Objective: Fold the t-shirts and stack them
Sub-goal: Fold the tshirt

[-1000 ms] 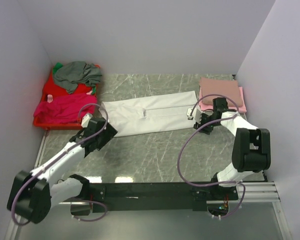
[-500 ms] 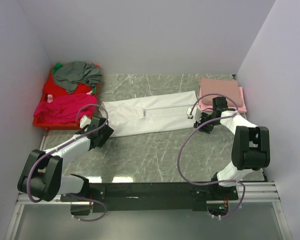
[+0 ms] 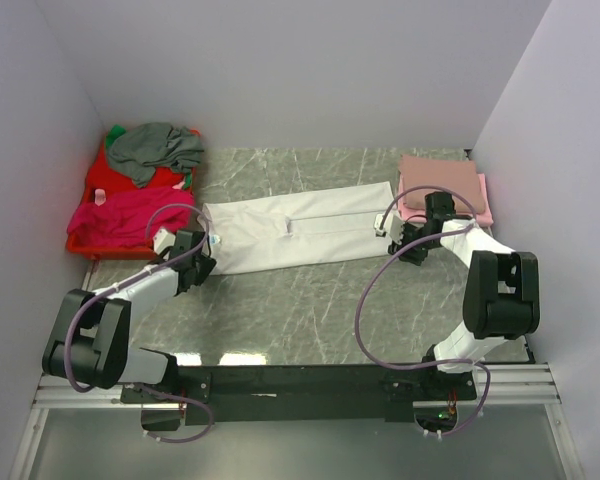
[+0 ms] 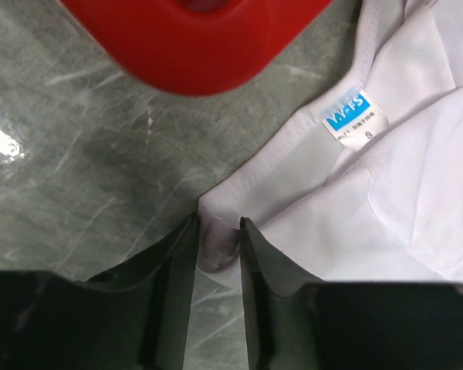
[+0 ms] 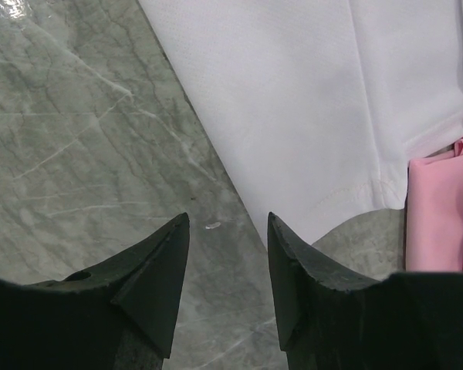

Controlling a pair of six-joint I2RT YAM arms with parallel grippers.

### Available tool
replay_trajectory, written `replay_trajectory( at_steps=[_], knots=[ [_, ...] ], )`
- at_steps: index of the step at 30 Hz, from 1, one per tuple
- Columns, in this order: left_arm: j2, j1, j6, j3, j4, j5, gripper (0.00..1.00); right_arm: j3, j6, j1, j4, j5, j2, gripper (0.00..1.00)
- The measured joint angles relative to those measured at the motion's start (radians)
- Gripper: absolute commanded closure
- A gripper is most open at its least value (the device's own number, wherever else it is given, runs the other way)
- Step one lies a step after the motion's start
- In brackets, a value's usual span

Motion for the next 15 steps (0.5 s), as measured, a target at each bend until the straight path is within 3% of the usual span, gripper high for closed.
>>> replay_trajectory(
  at_steps=[9, 15],
  knots=[
    [0.0, 0.053, 0.037, -0.003, 0.027, 0.024, 0.85, 0.06, -0.095, -0.009, -0.051, 0.004, 0.039, 0.5],
    [0.0, 0.097, 0.071, -0.003, 0.043, 0.06, 0.9, 0.105, -0.143, -0.009, -0.08, 0.024, 0.117, 0.51]
  ],
)
